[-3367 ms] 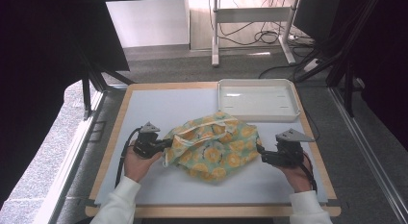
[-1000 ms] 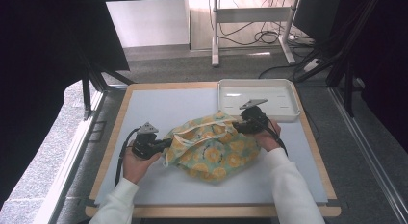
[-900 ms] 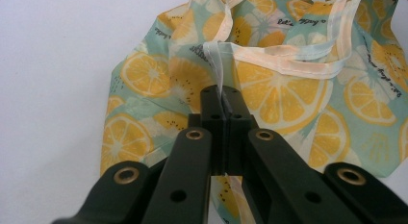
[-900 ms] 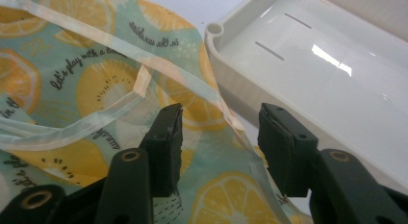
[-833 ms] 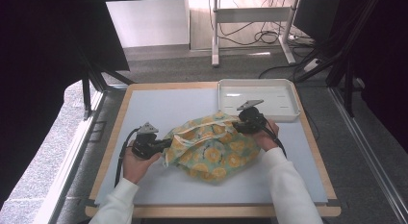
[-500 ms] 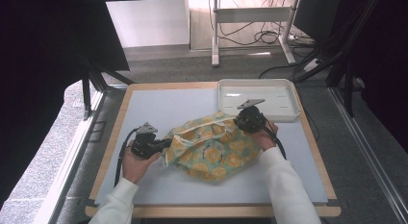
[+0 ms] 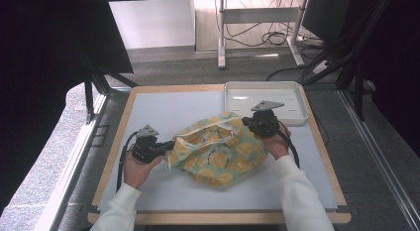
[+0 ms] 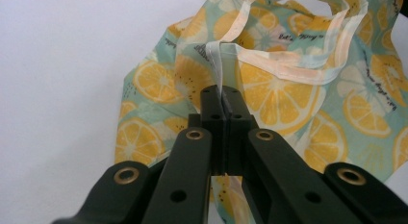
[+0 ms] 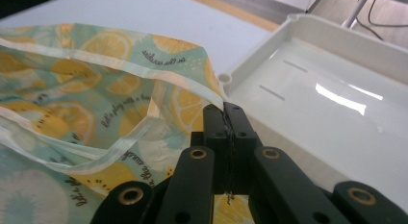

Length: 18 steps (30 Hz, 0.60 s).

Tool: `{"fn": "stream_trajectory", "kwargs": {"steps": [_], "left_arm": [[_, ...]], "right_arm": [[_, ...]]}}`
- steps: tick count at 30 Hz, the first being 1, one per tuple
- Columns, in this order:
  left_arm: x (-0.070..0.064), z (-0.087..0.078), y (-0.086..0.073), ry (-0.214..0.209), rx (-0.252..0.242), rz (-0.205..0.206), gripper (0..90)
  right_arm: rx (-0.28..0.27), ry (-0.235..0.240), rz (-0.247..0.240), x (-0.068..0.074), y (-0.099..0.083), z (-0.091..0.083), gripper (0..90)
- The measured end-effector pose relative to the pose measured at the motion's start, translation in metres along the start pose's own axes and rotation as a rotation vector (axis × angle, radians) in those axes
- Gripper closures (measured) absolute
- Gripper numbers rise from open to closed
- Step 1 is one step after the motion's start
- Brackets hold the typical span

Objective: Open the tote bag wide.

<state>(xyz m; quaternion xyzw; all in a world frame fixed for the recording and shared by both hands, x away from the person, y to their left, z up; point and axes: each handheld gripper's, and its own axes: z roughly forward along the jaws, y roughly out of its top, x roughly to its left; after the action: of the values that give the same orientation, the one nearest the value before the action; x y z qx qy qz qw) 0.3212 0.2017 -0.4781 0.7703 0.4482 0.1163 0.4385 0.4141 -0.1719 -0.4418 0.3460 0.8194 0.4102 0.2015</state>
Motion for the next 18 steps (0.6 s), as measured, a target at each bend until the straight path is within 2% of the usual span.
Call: {"fn": "stream_trajectory", "kwargs": {"steps": [4,13,18], "left_arm": [[-0.001,-0.005,0.002,0.0,-0.019,0.008,90.0],[-0.005,-0.014,0.007,-0.002,-0.058,0.027,90.0],[-0.006,-0.016,0.008,-0.003,-0.063,0.031,90.0]], "right_arm": [[-0.042,0.007,-0.006,0.003,0.003,-0.011,88.6],[-0.075,0.004,0.007,0.003,0.001,-0.02,88.6],[-0.091,0.012,-0.013,0.01,0.0,-0.025,88.5]]}}
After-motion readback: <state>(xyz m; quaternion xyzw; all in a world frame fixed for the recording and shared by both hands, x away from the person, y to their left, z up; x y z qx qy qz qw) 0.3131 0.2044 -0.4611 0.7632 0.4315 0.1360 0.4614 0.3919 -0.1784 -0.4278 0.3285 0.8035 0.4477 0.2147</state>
